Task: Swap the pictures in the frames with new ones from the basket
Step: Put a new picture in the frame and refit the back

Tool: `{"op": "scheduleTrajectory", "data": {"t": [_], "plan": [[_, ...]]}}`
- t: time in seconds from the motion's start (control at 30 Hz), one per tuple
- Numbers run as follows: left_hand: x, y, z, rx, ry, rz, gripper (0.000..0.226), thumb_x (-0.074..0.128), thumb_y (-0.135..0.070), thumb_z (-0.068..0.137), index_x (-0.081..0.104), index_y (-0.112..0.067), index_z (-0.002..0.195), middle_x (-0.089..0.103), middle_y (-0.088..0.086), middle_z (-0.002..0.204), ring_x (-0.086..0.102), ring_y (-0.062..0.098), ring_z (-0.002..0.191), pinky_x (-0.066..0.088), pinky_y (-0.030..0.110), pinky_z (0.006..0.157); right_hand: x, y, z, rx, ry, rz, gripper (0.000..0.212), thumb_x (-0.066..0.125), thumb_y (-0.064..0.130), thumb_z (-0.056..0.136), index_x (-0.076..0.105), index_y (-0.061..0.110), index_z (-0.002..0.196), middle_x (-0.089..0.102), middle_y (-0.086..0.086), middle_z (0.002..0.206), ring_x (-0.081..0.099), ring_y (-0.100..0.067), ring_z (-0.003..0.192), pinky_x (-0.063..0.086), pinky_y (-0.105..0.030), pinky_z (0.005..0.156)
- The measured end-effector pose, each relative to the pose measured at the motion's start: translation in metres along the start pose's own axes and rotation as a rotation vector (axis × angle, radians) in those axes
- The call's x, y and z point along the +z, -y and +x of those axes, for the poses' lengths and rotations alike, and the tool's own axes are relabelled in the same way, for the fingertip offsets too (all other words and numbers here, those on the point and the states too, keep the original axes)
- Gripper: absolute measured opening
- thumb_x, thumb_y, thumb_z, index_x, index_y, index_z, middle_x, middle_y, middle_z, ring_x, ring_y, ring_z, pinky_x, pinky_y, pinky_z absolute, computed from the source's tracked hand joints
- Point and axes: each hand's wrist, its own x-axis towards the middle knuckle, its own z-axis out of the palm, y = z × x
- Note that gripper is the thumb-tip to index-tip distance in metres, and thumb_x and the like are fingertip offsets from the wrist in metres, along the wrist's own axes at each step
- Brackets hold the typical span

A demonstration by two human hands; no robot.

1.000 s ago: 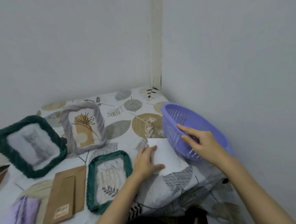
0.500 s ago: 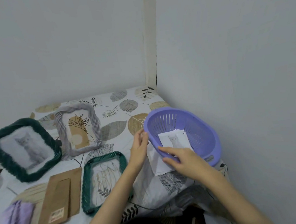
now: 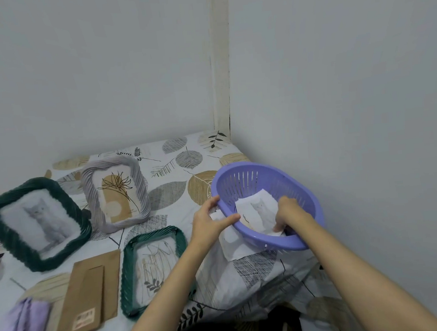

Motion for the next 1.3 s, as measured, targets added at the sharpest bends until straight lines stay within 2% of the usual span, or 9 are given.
{"op": "scheduleTrajectory", "data": {"t": [0.13, 0.27, 0.4, 0.53, 0.77, 0.9, 1.0, 1.13, 1.3], "plan": [[-0.002, 0.003, -0.002, -0.017, 0.007, -0.006, 0.068, 0.081, -0.020, 0.068, 0.050, -0.012, 0.128, 0.054, 0.000, 0.124, 0.048, 0.011, 0.115, 0.035, 0.022, 0.090, -0.002, -0.005, 0.006, -0.058, -0.211, 0.104, 0.015, 0.064, 0.009, 0.079, 0.049, 0.008, 0.081, 0.055, -0.012, 0.099, 0.057, -0.031, 0.090, 0.042, -0.031, 0.063], [-0.008, 0.002, -0.003, 0.087, -0.019, 0.189, 0.066, 0.079, -0.026, 0.070, 0.049, -0.017, 0.128, 0.045, 0.001, 0.136, 0.037, 0.017, 0.129, 0.031, 0.030, 0.105, -0.002, -0.003, -0.004, -0.265, -0.390, 0.349, 0.021, 0.060, 0.008, 0.074, 0.045, 0.009, 0.059, 0.047, -0.005, 0.062, 0.044, -0.024, 0.063, 0.032, -0.029, 0.051], [-0.013, -0.026, -0.015, 0.198, -0.018, -0.004, 0.027, 0.057, -0.019, 0.090, 0.056, -0.015, 0.117, 0.057, -0.002, 0.120, 0.049, 0.014, 0.116, 0.040, 0.017, 0.095, 0.007, 0.010, -0.036, -0.523, -0.541, 0.522, 0.005, 0.059, 0.007, 0.080, 0.063, 0.009, 0.079, 0.059, 0.000, 0.068, 0.050, -0.017, 0.064, 0.038, -0.029, 0.062], [-0.022, -0.048, -0.025, -0.118, 0.188, -0.571, 0.037, 0.028, -0.043, 0.097, 0.045, -0.035, 0.129, 0.052, -0.002, 0.124, 0.058, 0.019, 0.102, 0.049, 0.024, 0.083, 0.027, 0.022, -0.064, -0.742, -0.513, 0.576, 0.002, 0.066, 0.015, 0.082, 0.068, 0.016, 0.082, 0.064, 0.004, 0.075, 0.054, -0.010, 0.070, 0.042, -0.016, 0.066], [-0.052, -0.043, -0.038, -0.247, 0.094, -0.782, 0.042, 0.035, -0.037, 0.097, 0.049, -0.012, 0.129, 0.059, 0.005, 0.120, 0.060, 0.023, 0.096, 0.052, 0.036, 0.076, 0.051, 0.032, -0.086, -0.858, -0.360, 0.332, 0.064, 0.043, 0.084, 0.061, 0.061, 0.046, 0.108, 0.035, 0.011, 0.140, 0.024, -0.008, 0.130, 0.018, -0.032, 0.107], [-0.082, -0.026, -0.048, -0.182, 0.054, -0.648, 0.043, 0.042, 0.009, 0.090, 0.045, -0.007, 0.130, 0.061, 0.002, 0.112, 0.059, 0.017, 0.091, 0.053, 0.026, 0.067, 0.054, 0.049, -0.098, -0.824, -0.285, 0.628, 0.019, 0.061, 0.037, 0.086, 0.064, 0.038, 0.105, 0.033, 0.004, 0.142, 0.041, -0.012, 0.121, 0.033, -0.024, 0.097], [-0.110, -0.016, -0.057, -0.141, 0.033, -0.593, 0.049, 0.043, 0.018, 0.085, 0.052, -0.013, 0.122, 0.060, 0.003, 0.116, 0.060, 0.018, 0.096, 0.053, 0.029, 0.079, 0.061, 0.066, -0.102, -0.839, -0.200, 0.718, 0.027, 0.063, 0.010, 0.084, 0.065, 0.031, 0.101, 0.059, 0.001, 0.116, 0.054, -0.012, 0.082, 0.045, -0.017, 0.072], [-0.143, 0.002, -0.066, -0.123, -0.077, -0.277, 0.040, 0.056, 0.011, 0.082, 0.060, -0.014, 0.114, 0.062, 0.005, 0.115, 0.061, 0.015, 0.093, 0.055, 0.027, 0.082, 0.079, 0.090, -0.102, -0.829, -0.046, 0.724, 0.032, 0.065, 0.001, 0.078, 0.067, 0.027, 0.096, 0.066, 0.004, 0.088, 0.051, -0.014, 0.068, 0.046, -0.027, 0.066], [-0.171, 0.032, -0.083, -0.171, -0.138, 0.066, 0.038, 0.060, 0.004, 0.082, 0.060, -0.012, 0.116, 0.058, -0.001, 0.113, 0.053, 0.015, 0.103, 0.042, 0.009, 0.070, 0.112, 0.116, -0.100, -0.788, 0.045, 0.575, 0.034, 0.064, -0.001, 0.077, 0.064, 0.016, 0.106, 0.048, 0.001, 0.070, 0.042, -0.008, 0.059, 0.035, -0.013, 0.055]]}}
